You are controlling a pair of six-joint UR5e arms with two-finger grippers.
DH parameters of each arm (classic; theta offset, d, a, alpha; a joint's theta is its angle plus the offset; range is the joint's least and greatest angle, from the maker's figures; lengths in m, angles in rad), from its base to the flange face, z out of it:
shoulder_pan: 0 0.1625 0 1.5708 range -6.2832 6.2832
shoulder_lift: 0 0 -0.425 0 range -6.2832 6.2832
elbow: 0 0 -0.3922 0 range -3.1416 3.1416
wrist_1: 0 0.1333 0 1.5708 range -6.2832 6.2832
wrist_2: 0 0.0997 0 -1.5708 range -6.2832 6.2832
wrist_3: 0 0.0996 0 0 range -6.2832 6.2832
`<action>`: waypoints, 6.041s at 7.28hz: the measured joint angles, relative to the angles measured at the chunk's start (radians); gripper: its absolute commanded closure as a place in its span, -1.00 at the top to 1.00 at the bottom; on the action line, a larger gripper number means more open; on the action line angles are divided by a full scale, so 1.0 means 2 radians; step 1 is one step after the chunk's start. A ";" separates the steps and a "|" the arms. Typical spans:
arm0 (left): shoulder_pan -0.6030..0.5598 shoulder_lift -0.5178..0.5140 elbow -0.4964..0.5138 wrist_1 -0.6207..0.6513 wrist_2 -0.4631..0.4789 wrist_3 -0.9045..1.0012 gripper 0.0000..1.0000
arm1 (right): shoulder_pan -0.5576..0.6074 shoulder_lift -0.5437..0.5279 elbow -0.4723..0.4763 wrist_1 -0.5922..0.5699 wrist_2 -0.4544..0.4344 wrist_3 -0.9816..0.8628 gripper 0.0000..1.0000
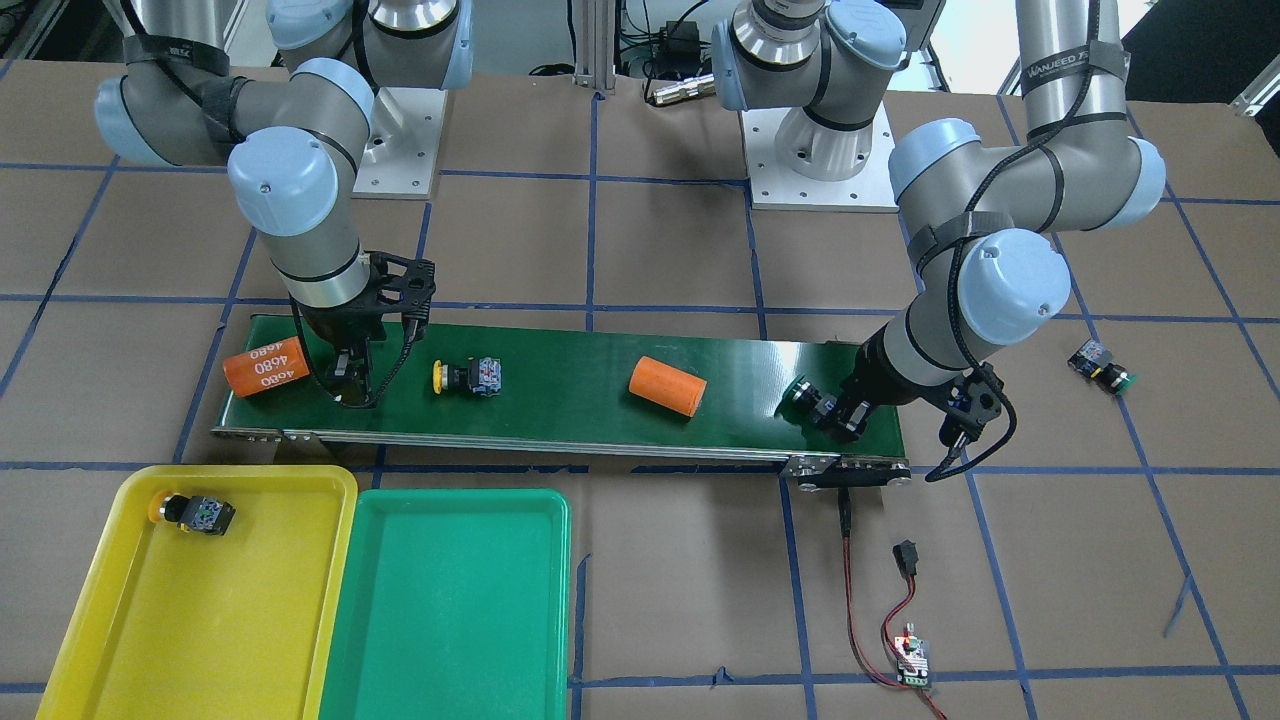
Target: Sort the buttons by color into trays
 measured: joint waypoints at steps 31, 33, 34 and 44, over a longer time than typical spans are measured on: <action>0.067 0.017 0.021 -0.025 0.009 0.109 -1.00 | -0.102 0.117 -0.169 0.034 0.036 -0.004 -0.41; 0.040 0.003 0.004 -0.003 -0.005 0.024 -1.00 | -0.105 0.147 -0.209 0.070 0.054 -0.003 0.78; 0.035 -0.002 -0.007 0.016 -0.012 -0.002 -0.67 | -0.105 0.152 -0.213 0.077 0.057 -0.005 1.00; 0.011 0.108 0.021 -0.099 0.031 0.170 1.00 | -0.101 -0.016 -0.005 0.047 0.051 -0.076 1.00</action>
